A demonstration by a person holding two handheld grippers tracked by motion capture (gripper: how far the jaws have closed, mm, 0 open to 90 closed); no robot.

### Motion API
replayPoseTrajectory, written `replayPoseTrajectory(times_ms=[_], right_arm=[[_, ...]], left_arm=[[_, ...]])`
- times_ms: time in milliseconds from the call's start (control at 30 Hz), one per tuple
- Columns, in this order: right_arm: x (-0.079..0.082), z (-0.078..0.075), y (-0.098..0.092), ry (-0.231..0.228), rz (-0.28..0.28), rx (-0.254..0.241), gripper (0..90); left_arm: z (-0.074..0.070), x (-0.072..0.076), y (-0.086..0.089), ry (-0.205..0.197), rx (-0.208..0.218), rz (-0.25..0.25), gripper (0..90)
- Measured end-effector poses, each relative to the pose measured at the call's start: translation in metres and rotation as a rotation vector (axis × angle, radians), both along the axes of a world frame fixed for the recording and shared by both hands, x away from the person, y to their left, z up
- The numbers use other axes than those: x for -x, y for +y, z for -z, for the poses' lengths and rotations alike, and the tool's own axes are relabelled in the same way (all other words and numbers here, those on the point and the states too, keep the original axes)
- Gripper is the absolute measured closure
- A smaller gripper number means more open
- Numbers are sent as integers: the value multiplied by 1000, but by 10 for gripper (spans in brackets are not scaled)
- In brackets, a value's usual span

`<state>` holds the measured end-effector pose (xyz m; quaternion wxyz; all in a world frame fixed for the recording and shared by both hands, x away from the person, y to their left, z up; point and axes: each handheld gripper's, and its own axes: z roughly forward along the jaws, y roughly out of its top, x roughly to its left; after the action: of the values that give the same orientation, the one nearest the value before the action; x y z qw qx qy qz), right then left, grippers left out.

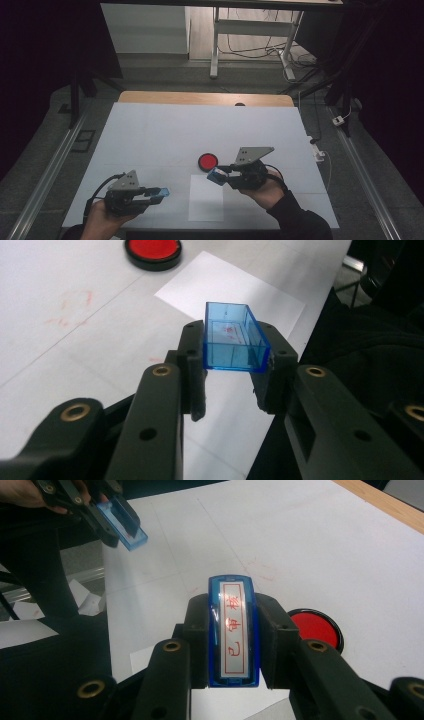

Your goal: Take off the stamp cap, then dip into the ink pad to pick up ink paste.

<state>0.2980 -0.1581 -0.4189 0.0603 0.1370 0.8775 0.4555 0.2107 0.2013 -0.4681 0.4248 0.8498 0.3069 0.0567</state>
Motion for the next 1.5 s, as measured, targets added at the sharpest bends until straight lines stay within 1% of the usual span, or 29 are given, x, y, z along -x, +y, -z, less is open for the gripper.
replayPoseTrajectory(times_ms=[67,300,367,533,600,800,1000,1067,1100,1133,1500], right_arm=[[0,1,0,1,4,1,699],[-2,2,0,-1,18,8,699],[-3,3,0,-2,23,8,699],[-5,4,-1,-1,35,14,699],[-6,5,-1,-2,39,15,699],[-8,7,-1,-5,53,24,699],[-11,8,-3,-6,62,25,699],[-12,8,-4,-5,66,24,698],[-12,8,-5,-6,69,29,698],[-12,8,-5,-4,70,22,698],[-16,9,-3,-1,80,36,698]], left_arm=[[1,3,6,-2,14,-23,687],[3,12,21,-25,7,-82,687],[3,15,25,-14,11,-102,687],[2,23,34,-64,-10,-142,687],[2,26,38,-67,-11,-158,687],[5,30,50,-47,-5,-198,687],[8,32,59,-11,10,-233,686],[8,32,62,-7,20,-240,686],[8,33,62,-8,19,-243,686],[8,33,63,-7,17,-246,686],[8,32,61,-2,1,-243,686]])
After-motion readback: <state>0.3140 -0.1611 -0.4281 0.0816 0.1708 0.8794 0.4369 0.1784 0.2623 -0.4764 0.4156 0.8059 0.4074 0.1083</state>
